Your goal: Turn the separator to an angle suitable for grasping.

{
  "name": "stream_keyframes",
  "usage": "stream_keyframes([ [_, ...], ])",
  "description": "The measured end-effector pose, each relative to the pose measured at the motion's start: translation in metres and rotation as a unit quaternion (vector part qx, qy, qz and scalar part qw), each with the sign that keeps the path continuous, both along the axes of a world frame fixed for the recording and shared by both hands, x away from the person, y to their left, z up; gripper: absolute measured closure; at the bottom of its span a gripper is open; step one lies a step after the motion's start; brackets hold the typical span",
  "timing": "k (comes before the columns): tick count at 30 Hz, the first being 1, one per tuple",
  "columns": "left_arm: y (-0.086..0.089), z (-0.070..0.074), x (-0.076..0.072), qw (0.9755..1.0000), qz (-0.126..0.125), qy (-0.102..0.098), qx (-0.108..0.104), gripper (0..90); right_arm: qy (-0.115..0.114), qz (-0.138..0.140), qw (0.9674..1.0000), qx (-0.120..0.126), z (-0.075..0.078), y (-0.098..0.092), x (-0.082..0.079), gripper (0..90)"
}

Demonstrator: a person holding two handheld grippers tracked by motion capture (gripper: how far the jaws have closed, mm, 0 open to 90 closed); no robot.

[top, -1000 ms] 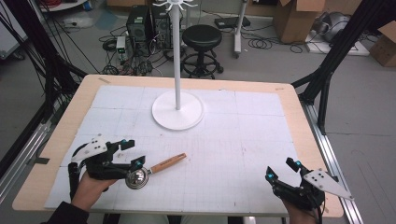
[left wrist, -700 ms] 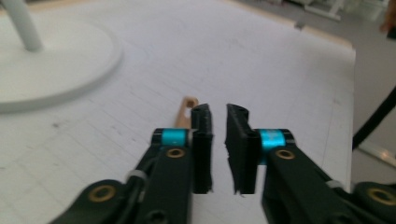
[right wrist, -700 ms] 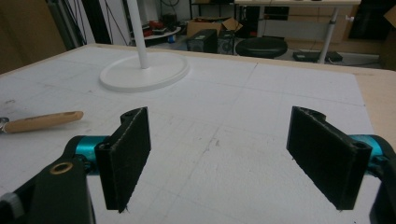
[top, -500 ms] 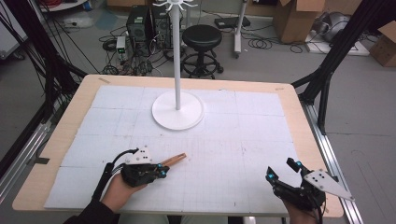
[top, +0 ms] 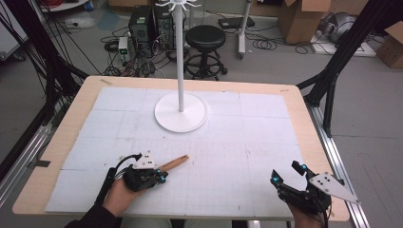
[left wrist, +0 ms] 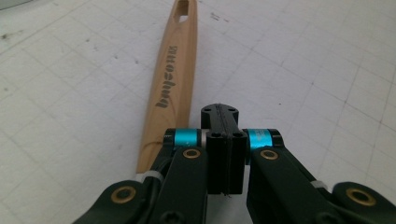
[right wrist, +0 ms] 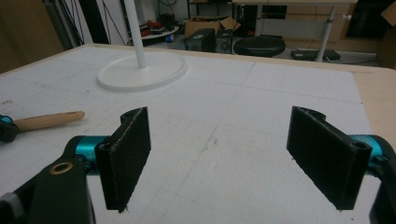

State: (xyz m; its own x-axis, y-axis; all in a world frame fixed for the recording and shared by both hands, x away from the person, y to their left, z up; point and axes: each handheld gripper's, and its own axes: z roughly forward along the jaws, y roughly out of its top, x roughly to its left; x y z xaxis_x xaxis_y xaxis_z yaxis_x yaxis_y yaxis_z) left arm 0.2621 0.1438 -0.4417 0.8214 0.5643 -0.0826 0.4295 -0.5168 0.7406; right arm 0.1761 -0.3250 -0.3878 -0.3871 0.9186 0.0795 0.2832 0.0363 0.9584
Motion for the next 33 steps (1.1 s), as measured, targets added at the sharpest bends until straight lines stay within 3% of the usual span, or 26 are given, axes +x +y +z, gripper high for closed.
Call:
stream_keyframes([
  [6,0.005,0.000,0.001,0.9999,0.009,0.004,-0.003,89.5,0.001,0.002,1.0000,-0.001,0.000,0.000,0.000,20.6],
  [15,0.006,0.000,0.001,0.9998,0.019,-0.002,0.009,89.6,0.001,0.001,1.0000,-0.001,0.000,0.000,0.000,20.6],
  [33,0.022,0.001,0.004,0.9981,0.060,0.004,0.014,89.6,0.001,0.002,1.0000,-0.003,-0.001,0.001,0.000,20.6],
])
